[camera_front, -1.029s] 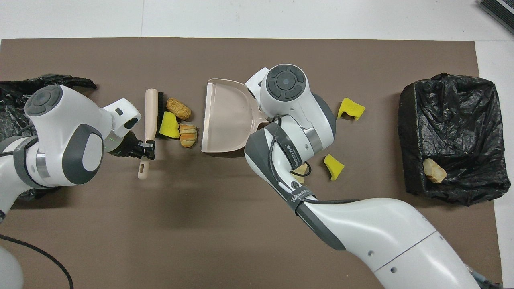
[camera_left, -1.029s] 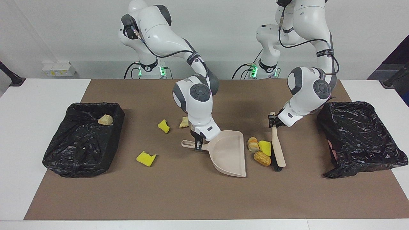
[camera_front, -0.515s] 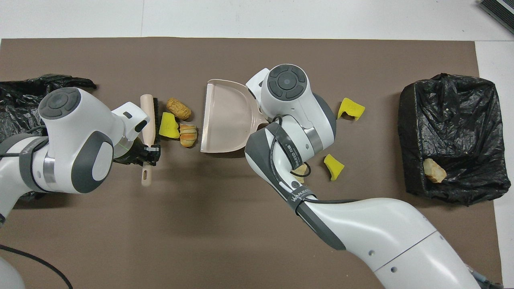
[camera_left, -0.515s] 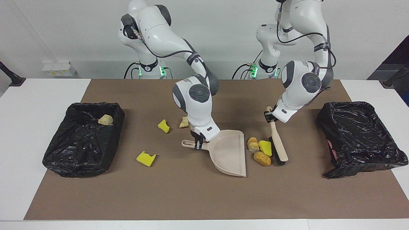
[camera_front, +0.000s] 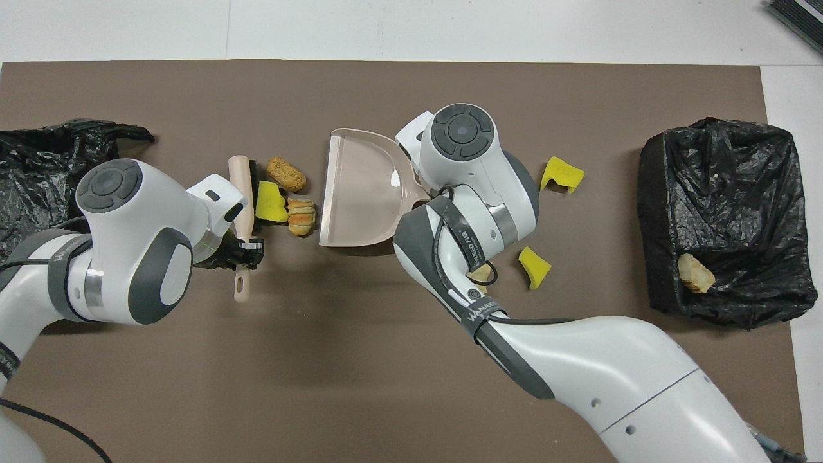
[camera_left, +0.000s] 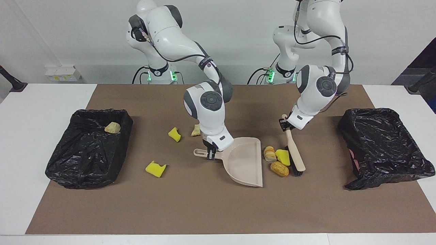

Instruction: Sweep and dump trash in bin

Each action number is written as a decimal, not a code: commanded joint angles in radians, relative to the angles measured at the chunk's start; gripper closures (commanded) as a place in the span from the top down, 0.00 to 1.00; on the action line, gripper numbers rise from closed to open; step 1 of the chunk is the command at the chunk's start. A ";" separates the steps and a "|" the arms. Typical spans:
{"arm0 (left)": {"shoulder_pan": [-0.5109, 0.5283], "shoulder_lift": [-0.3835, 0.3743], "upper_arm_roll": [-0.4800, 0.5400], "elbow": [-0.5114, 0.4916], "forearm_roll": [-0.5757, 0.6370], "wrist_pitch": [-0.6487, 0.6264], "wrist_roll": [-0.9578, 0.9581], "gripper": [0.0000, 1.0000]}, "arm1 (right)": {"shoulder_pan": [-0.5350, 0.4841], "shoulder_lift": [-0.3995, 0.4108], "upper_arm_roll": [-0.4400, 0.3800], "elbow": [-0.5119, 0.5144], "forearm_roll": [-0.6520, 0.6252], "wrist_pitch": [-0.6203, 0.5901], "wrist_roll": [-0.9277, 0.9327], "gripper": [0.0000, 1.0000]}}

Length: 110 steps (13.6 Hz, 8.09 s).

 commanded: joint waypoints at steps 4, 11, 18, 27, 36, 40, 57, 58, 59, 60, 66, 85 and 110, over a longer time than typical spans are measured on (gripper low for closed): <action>-0.010 -0.030 0.014 -0.034 0.017 0.029 -0.006 0.00 | 0.025 -0.029 0.007 -0.037 -0.096 -0.057 -0.073 0.00; -0.004 -0.030 0.012 -0.037 0.010 0.039 0.018 0.00 | 0.054 -0.041 0.007 -0.037 -0.214 -0.119 -0.074 0.00; -0.084 -0.017 0.004 -0.040 -0.082 0.049 0.106 0.00 | 0.083 -0.052 0.004 -0.031 -0.297 -0.208 -0.073 0.00; -0.295 -0.028 0.006 -0.023 -0.204 0.030 -0.006 0.00 | 0.064 -0.049 0.010 -0.027 -0.291 -0.200 -0.071 0.00; -0.159 -0.040 0.034 0.050 -0.120 -0.050 -0.130 0.00 | -0.036 -0.158 0.013 -0.066 -0.220 -0.183 0.024 0.00; -0.159 -0.066 0.032 0.049 -0.088 -0.100 -0.270 0.00 | -0.168 -0.358 0.013 -0.214 -0.191 -0.153 -0.053 0.00; -0.572 -0.387 0.018 -0.497 -0.077 0.062 -0.532 0.00 | -0.806 -0.612 0.003 -0.423 -0.243 -0.165 -0.479 0.00; -0.570 -0.385 0.018 -0.494 -0.077 0.059 -0.516 0.02 | -0.805 -0.618 0.003 -0.429 -0.313 -0.160 -0.461 0.00; -0.559 -0.378 0.020 -0.487 -0.077 0.059 -0.502 0.44 | -0.805 -0.618 0.004 -0.432 -0.368 -0.160 -0.423 0.00; -0.555 -0.363 0.024 -0.471 -0.079 0.055 -0.485 0.99 | -0.796 -0.618 0.003 -0.432 -0.430 -0.162 -0.407 0.00; -0.310 -0.255 0.027 -0.226 -0.063 -0.002 -0.292 1.00 | -0.768 -0.626 0.006 -0.442 -0.639 -0.168 -0.401 0.00; 0.142 -0.160 0.038 0.475 0.110 -0.499 0.294 1.00 | -0.579 -0.612 0.018 -0.377 -0.911 -0.254 -0.309 0.00; 0.166 -0.198 0.038 0.438 0.162 -0.487 0.350 1.00 | -0.032 -0.155 0.020 0.135 -0.029 -0.395 1.445 0.00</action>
